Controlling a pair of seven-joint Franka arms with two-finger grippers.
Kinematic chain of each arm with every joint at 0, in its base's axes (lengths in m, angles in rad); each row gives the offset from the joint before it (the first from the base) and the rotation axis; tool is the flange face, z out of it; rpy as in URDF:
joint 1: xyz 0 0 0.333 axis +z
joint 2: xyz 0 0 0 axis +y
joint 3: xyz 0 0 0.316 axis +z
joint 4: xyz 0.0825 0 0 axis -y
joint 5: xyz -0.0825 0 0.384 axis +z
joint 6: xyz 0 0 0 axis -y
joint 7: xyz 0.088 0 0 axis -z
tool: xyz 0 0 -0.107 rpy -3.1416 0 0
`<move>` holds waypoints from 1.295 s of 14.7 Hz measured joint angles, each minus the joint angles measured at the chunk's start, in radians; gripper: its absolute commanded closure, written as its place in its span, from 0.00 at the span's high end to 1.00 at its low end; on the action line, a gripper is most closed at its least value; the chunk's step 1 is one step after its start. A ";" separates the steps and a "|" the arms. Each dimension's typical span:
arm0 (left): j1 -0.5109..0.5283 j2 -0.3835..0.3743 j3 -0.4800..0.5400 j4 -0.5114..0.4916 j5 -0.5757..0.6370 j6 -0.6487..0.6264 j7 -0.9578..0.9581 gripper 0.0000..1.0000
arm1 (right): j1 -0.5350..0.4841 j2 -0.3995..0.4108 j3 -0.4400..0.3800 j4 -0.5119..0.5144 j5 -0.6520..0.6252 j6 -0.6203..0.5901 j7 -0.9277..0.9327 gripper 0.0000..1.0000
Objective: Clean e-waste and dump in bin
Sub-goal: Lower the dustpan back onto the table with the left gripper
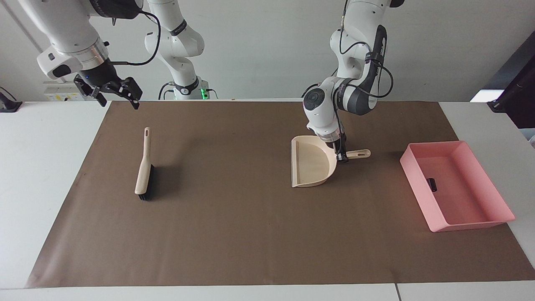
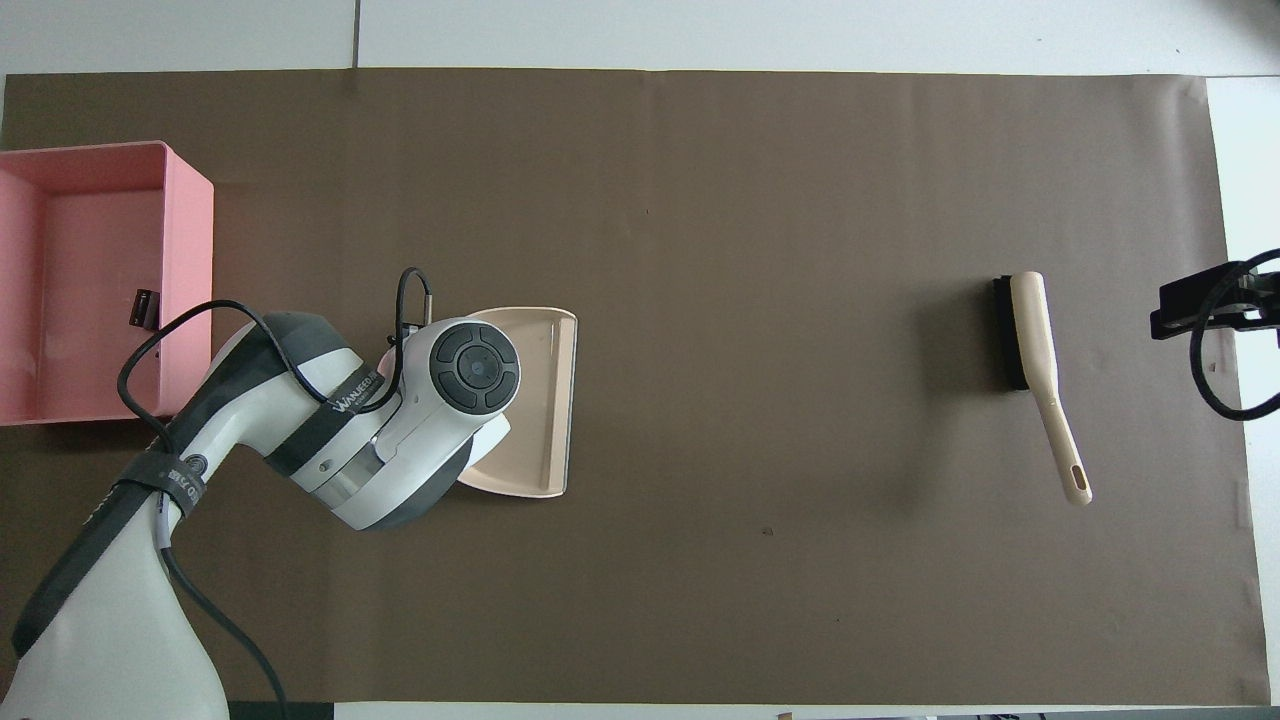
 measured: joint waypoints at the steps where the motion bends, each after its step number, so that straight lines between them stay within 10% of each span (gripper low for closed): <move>1: 0.000 0.000 0.000 0.000 -0.001 -0.001 0.000 0.57 | 0.003 0.000 0.001 0.000 0.000 0.001 0.001 1.00; 7: 0.079 -0.057 0.017 0.006 -0.009 -0.066 -0.128 0.98 | 0.007 0.000 0.000 0.000 0.000 0.003 0.002 1.00; 19: 0.453 -0.125 0.031 0.239 -0.336 -0.216 -0.487 0.98 | 0.004 0.000 -0.001 0.000 0.000 0.003 0.002 1.00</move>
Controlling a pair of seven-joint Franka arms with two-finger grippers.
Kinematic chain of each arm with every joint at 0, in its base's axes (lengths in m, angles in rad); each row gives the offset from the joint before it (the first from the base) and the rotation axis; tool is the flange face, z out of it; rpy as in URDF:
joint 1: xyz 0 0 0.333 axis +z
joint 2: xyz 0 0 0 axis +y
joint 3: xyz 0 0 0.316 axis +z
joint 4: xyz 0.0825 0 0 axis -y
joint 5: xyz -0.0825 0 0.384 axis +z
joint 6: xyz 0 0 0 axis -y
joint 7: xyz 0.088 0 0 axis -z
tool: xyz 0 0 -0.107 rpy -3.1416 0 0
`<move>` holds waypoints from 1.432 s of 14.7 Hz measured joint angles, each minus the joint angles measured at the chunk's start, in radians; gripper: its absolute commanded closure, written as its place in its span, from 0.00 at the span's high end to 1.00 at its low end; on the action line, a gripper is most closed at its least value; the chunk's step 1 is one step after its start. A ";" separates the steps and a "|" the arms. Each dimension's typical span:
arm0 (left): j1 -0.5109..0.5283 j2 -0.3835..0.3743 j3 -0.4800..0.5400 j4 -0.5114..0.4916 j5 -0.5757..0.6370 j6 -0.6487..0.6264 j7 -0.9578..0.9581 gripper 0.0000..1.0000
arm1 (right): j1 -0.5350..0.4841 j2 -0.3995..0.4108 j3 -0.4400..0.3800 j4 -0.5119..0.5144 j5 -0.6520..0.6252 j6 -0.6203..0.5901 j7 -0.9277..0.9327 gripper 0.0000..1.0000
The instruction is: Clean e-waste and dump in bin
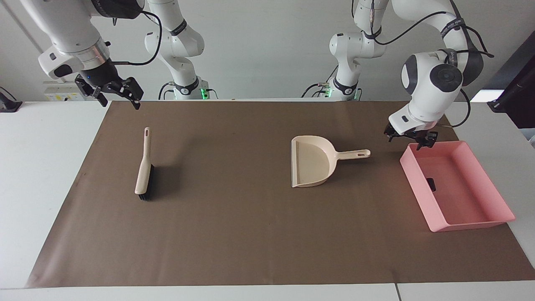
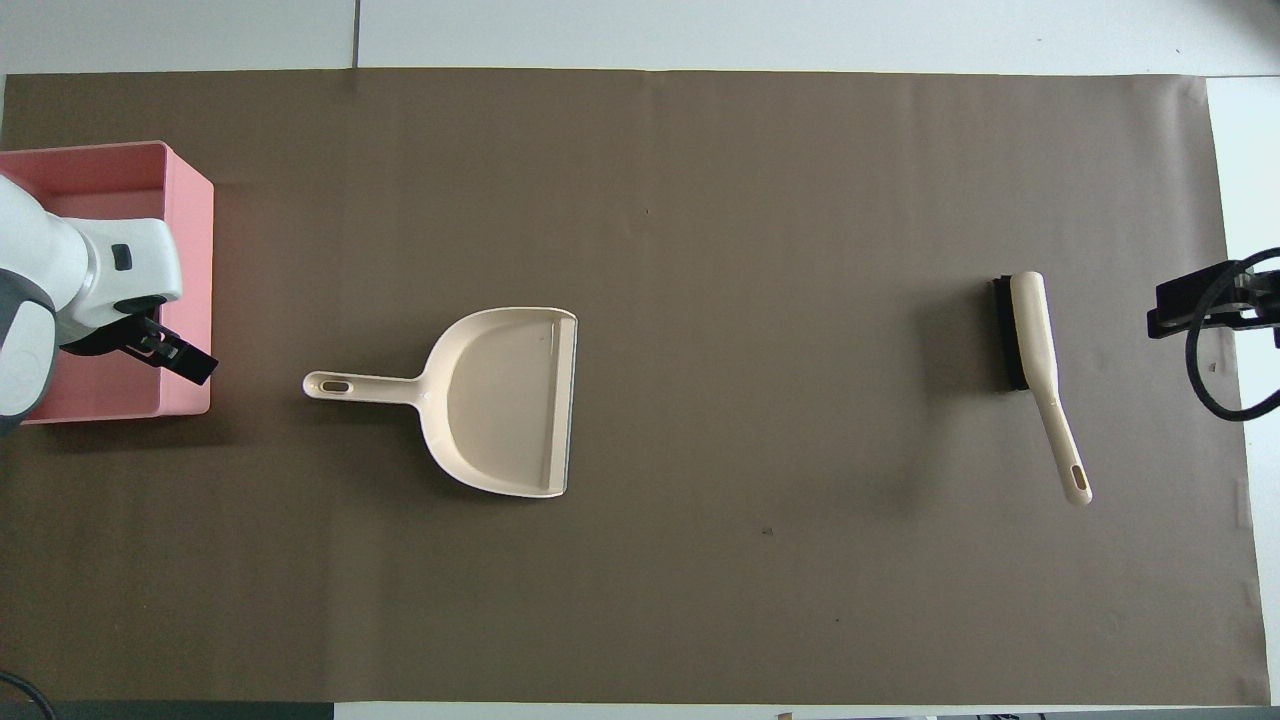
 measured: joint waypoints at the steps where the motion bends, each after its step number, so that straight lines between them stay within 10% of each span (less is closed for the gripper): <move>1: 0.018 0.002 0.001 0.050 -0.014 -0.032 -0.024 0.98 | 0.000 0.000 0.000 0.000 0.000 0.000 0.000 1.00; 7: 0.051 0.002 0.000 0.200 -0.142 -0.140 -0.270 0.98 | 0.000 0.000 0.000 0.000 0.000 0.000 0.000 1.00; 21: 0.095 -0.071 -0.004 0.169 -0.199 -0.198 -0.393 0.98 | 0.000 0.000 0.000 0.000 0.001 0.011 0.000 1.00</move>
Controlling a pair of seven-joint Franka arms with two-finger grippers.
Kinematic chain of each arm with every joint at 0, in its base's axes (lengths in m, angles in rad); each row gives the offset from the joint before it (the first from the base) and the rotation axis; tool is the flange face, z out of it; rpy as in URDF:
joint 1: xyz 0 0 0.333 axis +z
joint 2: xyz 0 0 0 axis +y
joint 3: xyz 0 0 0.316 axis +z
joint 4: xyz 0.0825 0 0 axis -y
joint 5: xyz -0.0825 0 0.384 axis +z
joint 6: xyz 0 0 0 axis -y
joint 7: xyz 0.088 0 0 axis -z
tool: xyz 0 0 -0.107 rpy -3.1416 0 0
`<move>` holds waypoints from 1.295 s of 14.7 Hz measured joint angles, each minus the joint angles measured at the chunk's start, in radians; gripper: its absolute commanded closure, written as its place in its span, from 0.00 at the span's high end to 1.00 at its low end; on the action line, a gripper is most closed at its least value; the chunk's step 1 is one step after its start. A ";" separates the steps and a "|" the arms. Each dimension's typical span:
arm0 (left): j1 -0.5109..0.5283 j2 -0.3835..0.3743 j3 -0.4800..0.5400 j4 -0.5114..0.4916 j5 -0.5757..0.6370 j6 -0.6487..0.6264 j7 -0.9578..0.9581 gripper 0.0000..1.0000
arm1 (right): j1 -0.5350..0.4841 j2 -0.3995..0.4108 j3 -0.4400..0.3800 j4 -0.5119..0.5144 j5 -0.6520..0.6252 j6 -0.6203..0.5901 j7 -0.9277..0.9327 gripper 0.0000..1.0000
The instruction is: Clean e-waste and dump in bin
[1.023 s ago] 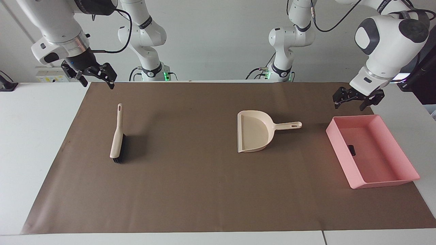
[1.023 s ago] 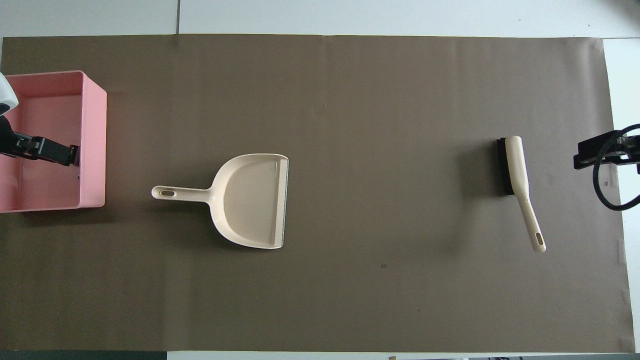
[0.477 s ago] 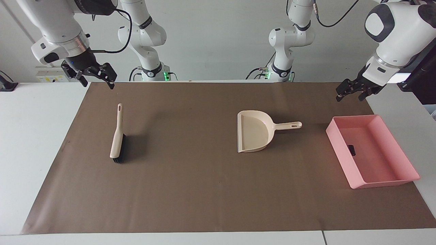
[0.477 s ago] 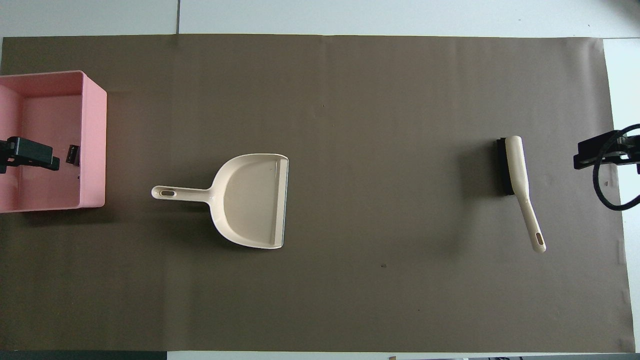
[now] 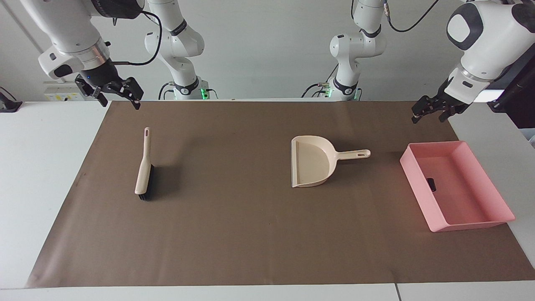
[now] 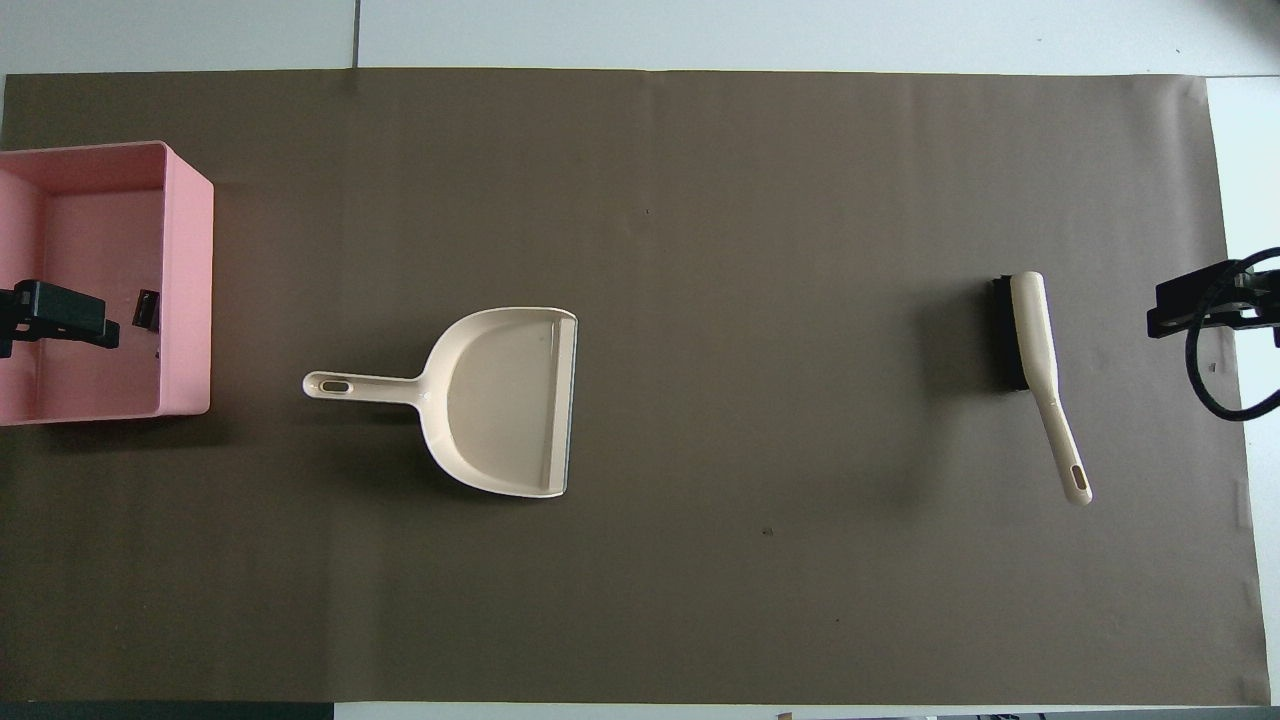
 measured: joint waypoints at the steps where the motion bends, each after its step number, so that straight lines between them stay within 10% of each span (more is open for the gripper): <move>1: -0.002 -0.008 -0.003 -0.005 0.004 0.000 -0.036 0.98 | 0.000 0.000 0.000 0.000 0.000 0.022 0.000 1.00; 19: -0.026 0.028 -0.020 0.081 0.043 -0.071 -0.090 0.98 | 0.008 0.000 0.003 0.000 0.000 0.026 -0.012 1.00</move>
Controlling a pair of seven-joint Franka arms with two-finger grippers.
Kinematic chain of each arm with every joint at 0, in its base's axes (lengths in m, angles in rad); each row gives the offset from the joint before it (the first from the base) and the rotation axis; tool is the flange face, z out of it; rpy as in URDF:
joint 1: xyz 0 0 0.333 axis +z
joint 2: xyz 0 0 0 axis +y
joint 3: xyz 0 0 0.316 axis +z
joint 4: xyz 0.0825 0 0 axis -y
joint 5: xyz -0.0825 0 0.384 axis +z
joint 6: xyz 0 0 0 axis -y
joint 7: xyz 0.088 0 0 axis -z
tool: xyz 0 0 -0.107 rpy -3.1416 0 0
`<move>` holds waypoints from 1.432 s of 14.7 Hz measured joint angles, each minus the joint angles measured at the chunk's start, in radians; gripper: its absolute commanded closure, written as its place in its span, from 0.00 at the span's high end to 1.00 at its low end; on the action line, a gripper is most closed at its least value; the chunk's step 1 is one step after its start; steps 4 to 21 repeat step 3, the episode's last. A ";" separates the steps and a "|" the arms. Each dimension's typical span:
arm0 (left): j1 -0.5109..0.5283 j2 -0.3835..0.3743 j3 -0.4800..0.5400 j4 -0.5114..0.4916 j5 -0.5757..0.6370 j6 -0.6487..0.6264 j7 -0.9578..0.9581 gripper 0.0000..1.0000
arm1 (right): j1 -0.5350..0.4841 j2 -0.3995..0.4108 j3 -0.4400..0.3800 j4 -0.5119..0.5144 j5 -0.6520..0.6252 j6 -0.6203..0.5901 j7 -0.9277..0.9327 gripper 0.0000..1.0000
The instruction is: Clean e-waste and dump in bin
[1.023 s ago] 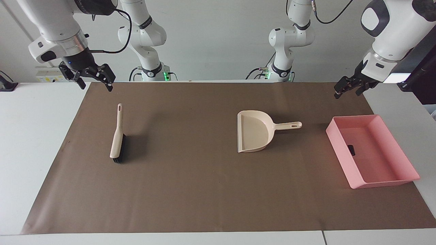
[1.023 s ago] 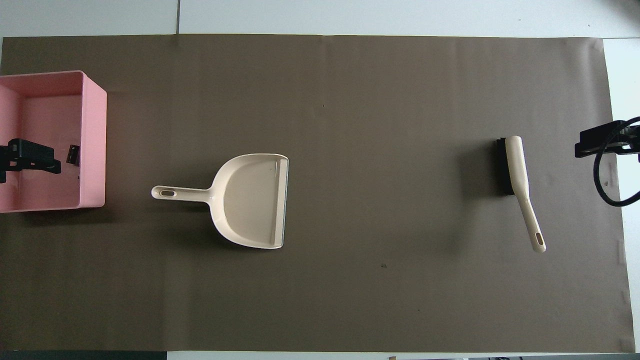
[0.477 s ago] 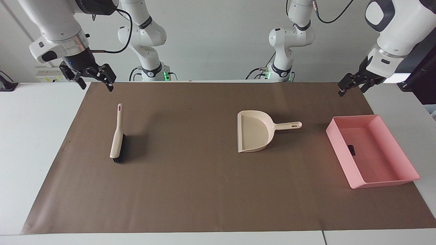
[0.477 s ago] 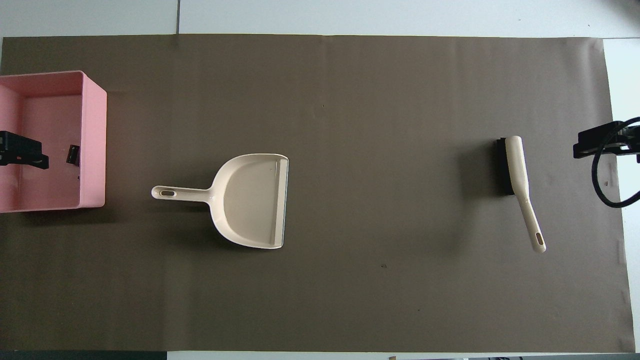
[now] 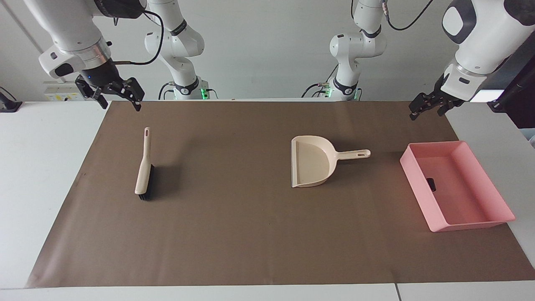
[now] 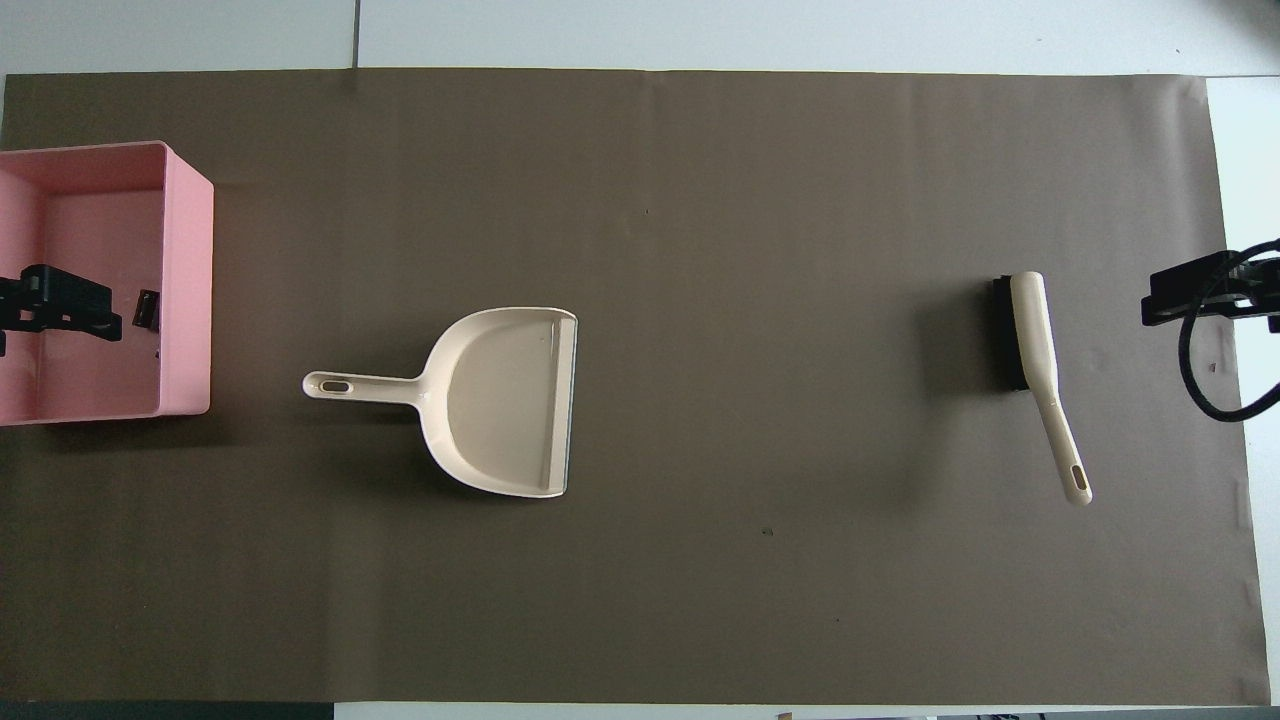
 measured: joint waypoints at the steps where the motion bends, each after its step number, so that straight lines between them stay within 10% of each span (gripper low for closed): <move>1: -0.002 0.000 0.000 0.000 0.000 0.000 0.000 0.98 | 0.000 0.000 0.000 0.000 0.000 0.000 0.000 1.00; 21: -0.010 0.000 0.000 0.001 0.000 0.000 0.000 0.98 | 0.000 0.000 0.000 0.000 0.000 -0.001 0.000 1.00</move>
